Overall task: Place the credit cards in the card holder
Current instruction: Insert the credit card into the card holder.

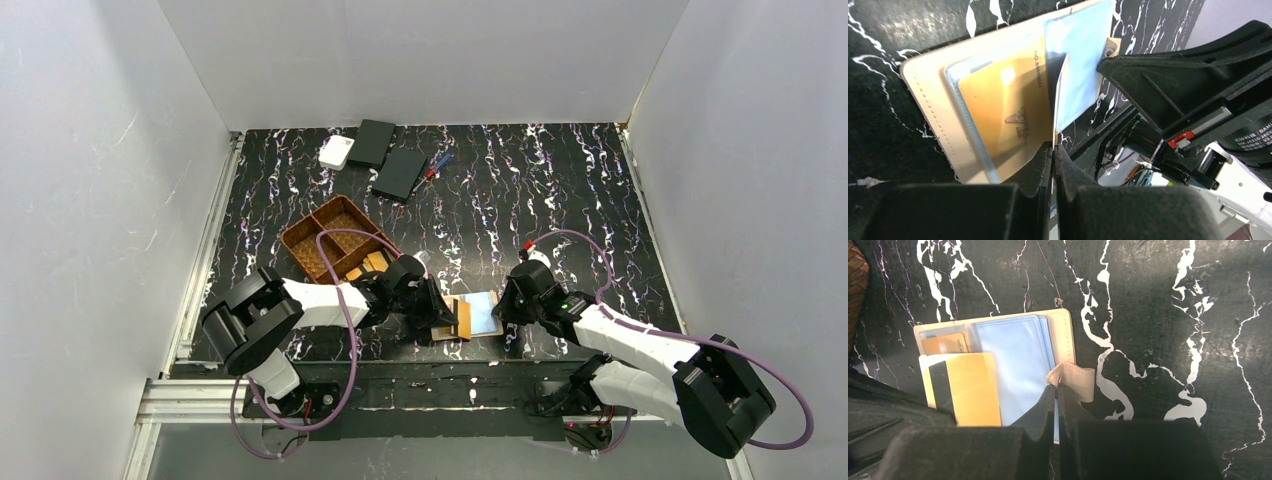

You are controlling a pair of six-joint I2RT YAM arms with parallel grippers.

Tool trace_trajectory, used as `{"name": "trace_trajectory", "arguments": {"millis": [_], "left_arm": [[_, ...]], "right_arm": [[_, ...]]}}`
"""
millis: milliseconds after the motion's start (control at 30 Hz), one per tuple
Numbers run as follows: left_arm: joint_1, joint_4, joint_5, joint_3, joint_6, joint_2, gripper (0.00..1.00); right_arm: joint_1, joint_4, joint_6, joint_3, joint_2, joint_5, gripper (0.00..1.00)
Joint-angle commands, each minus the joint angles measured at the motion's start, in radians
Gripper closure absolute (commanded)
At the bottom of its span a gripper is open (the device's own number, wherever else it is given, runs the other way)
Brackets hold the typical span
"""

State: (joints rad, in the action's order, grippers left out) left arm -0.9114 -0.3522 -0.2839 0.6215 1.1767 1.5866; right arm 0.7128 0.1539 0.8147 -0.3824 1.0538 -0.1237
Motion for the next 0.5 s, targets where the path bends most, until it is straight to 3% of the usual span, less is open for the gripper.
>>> {"name": "trace_trajectory", "arguments": {"millis": [0, 467], "left_arm": [[0.008, 0.019, 0.057, 0.028, -0.049, 0.019, 1.00], [0.008, 0.016, 0.082, 0.081, -0.071, 0.075, 1.00]], "right_arm": [[0.005, 0.042, -0.006, 0.004, 0.028, 0.048, 0.96], [0.005, 0.036, -0.009, -0.003, 0.035, 0.064, 0.96]]}}
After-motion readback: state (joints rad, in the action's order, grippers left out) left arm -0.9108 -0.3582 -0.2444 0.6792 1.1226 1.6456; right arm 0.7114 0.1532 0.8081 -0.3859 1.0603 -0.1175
